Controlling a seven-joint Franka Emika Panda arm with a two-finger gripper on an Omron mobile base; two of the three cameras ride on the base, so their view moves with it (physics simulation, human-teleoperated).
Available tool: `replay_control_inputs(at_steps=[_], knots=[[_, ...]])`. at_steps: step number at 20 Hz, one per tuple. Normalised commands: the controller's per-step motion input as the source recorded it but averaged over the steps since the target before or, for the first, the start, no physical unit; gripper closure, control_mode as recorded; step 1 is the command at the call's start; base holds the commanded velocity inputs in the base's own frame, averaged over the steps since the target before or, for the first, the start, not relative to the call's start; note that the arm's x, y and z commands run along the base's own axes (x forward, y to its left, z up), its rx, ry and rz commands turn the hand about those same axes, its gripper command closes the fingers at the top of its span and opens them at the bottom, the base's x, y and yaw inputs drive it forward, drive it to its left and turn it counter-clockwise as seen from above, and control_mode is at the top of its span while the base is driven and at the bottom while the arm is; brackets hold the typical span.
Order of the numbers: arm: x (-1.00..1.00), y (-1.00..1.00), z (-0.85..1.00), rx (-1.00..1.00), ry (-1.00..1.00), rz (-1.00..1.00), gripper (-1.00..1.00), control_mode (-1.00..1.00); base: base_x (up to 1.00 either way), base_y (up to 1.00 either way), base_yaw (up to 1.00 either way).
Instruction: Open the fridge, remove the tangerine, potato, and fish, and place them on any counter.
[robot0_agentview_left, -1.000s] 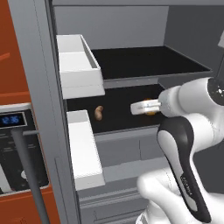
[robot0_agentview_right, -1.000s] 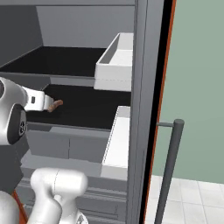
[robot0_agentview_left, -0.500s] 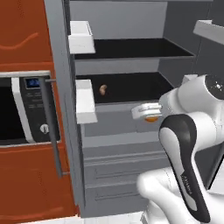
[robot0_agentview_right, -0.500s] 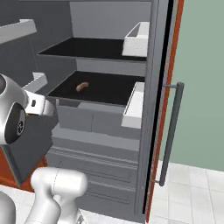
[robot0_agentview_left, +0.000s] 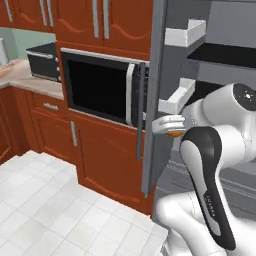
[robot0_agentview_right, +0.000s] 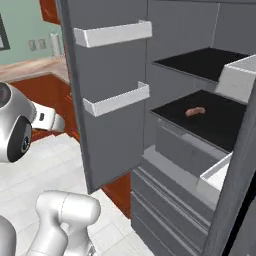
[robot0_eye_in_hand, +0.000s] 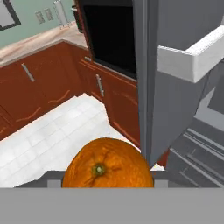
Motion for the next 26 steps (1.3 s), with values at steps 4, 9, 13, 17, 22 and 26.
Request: replay_control_inputs(at_steps=[4,9,13,17,22,26], knots=[[0.00,0.00,0.00,0.00,0.00,0.00,1.00,1.00,-0.07,0.00,1.00],[0.00,0.00,0.00,0.00,0.00,0.00,1.00,1.00,-0.07,0.00,1.00],[0.00,0.00,0.00,0.00,0.00,0.00,1.00,1.00,-0.09,0.00,1.00],[0.00,0.00,0.00,0.00,0.00,0.00,1.00,1.00,-0.08,0.00,1.00],[0.00,0.00,0.00,0.00,0.00,0.00,1.00,1.00,-0.04,0.00,1.00],[0.00,0.00,0.00,0.00,0.00,0.00,1.00,1.00,-0.03,0.00,1.00]])
